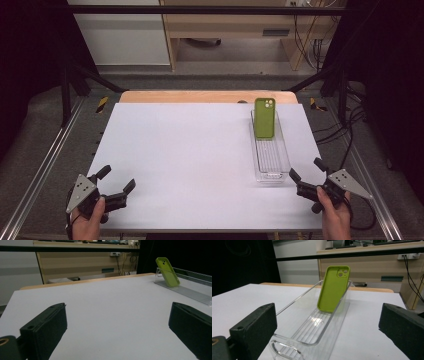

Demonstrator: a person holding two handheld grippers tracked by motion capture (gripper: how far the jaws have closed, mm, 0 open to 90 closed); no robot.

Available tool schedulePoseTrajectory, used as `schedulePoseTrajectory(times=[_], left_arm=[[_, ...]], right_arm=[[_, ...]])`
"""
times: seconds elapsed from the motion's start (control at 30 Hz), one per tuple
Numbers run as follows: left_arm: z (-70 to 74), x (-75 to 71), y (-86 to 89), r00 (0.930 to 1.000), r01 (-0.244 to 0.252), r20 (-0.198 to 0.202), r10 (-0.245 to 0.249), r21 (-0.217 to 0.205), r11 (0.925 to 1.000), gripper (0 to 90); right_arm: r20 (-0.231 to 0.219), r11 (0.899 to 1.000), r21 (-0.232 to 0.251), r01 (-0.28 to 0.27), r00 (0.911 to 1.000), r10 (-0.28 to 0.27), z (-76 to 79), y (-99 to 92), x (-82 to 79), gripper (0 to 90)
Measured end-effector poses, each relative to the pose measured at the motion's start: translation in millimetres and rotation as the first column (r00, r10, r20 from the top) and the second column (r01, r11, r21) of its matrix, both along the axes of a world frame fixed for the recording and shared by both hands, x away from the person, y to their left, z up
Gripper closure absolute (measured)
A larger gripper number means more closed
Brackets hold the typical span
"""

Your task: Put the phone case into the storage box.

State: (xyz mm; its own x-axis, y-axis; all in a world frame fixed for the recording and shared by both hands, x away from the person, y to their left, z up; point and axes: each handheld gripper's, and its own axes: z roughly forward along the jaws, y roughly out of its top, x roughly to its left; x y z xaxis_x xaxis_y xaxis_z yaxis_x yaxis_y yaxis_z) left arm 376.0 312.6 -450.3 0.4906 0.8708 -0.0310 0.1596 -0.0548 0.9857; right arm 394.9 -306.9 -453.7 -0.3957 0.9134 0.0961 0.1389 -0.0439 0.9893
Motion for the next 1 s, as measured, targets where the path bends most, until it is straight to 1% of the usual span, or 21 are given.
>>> schedulePoseTrajectory(times=[0.17, 0.23, 0.43, 0.57, 0.73, 0.77, 1.0], left_arm=[[-0.1, 0.1, 0.6, 1.0, -0.001, -0.001, 0.001, 0.003, 1.0, 1.2], [-0.3, 0.3, 0.5, 1.0, -0.001, -0.002, 0.001, 0.003, 1.0, 1.2], [-0.4, 0.6, 0.1, 1.0, 0.0, -0.002, 0.0, -0.001, 1.0, 1.2], [-0.4, 0.6, 0.3, 1.0, 0.0, -0.002, 0.0, 0.0, 1.0, 1.2], [-0.7, 0.9, -0.7, 1.0, 0.002, -0.004, -0.002, 0.008, 1.0, 1.2], [-0.8, 0.9, -1.0, 1.0, 0.003, -0.004, -0.003, 0.007, 1.0, 1.2], [-1.3, 1.3, -3.1, 0.9999, 0.01, -0.006, -0.01, 0.008, 0.9999, 1.2]], right_arm=[[0.0, 1.0, 0.006, -0.015, 0.9999, 0.015, -2.6, 4.6, -0.7, 2.4], [0.001, 1.0, -0.004, -0.02, 0.9998, 0.02, -4.0, 6.3, -0.4, 2.4], [-0.003, 0.999, -0.013, -0.033, 0.9995, 0.033, -6.8, 12.4, 0.0, 2.5], [0.001, 0.999, -0.011, -0.046, 0.9989, 0.046, -8.7, 16.8, 0.1, 2.5], [0.01, 0.998, -0.021, -0.064, 0.9979, 0.064, -10.6, 22.1, 1.1, 2.5], [0.01, 0.998, -0.016, -0.067, 0.9977, 0.068, -10.8, 24.0, 1.4, 2.5], [0.016, 0.995, -0.035, -0.091, 0.9957, 0.091, -13.0, 32.1, 3.1, 2.5]])
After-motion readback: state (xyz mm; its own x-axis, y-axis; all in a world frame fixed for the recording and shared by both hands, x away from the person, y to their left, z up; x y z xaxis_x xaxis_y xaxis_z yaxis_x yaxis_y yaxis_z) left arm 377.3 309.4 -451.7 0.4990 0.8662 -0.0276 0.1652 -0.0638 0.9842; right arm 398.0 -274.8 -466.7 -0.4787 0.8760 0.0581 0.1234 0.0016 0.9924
